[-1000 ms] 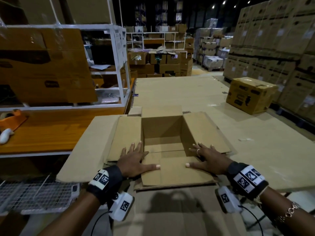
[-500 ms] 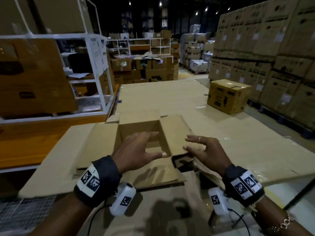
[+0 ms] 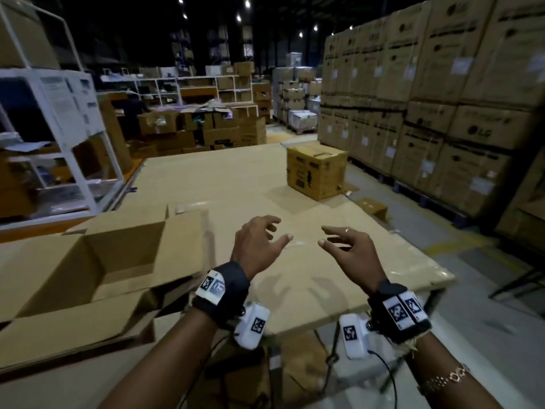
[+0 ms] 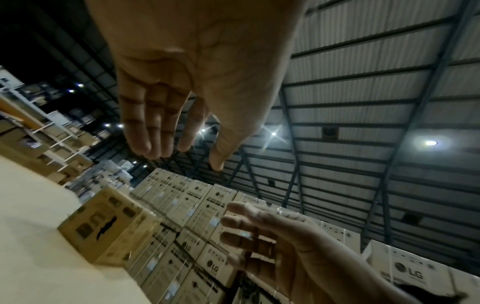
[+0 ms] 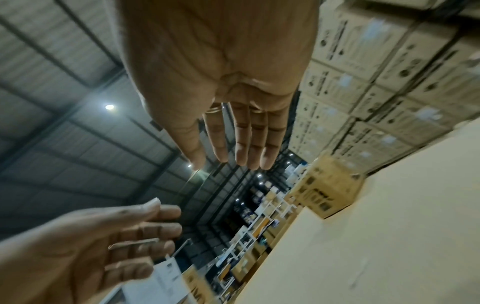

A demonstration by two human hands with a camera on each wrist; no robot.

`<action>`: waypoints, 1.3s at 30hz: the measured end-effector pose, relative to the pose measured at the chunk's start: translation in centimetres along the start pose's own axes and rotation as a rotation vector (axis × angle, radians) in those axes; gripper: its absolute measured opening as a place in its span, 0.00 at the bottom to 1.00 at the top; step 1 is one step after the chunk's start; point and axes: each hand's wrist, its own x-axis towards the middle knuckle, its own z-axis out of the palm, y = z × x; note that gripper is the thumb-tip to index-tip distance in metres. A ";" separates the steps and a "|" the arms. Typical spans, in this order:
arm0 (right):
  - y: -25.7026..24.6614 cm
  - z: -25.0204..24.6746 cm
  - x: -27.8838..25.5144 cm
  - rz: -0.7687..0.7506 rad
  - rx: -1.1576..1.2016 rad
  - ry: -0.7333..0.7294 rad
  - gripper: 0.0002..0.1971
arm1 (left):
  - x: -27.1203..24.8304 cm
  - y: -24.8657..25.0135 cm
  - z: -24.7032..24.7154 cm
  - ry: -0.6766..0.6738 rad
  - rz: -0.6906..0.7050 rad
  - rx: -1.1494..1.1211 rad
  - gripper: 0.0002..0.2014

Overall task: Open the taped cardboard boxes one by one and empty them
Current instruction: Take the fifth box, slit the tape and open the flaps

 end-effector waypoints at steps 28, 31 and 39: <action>18.6 -14.7 33.2 0.155 0.044 -0.015 0.23 | 30.1 1.3 23.9 0.053 -0.273 -0.357 0.24; 20.7 -13.6 38.9 0.135 0.011 -0.084 0.25 | 34.1 1.2 25.1 0.065 -0.310 -0.300 0.23; 29.8 -11.2 51.5 0.174 0.007 -0.193 0.32 | 45.8 -0.1 30.1 0.055 -0.419 -0.204 0.22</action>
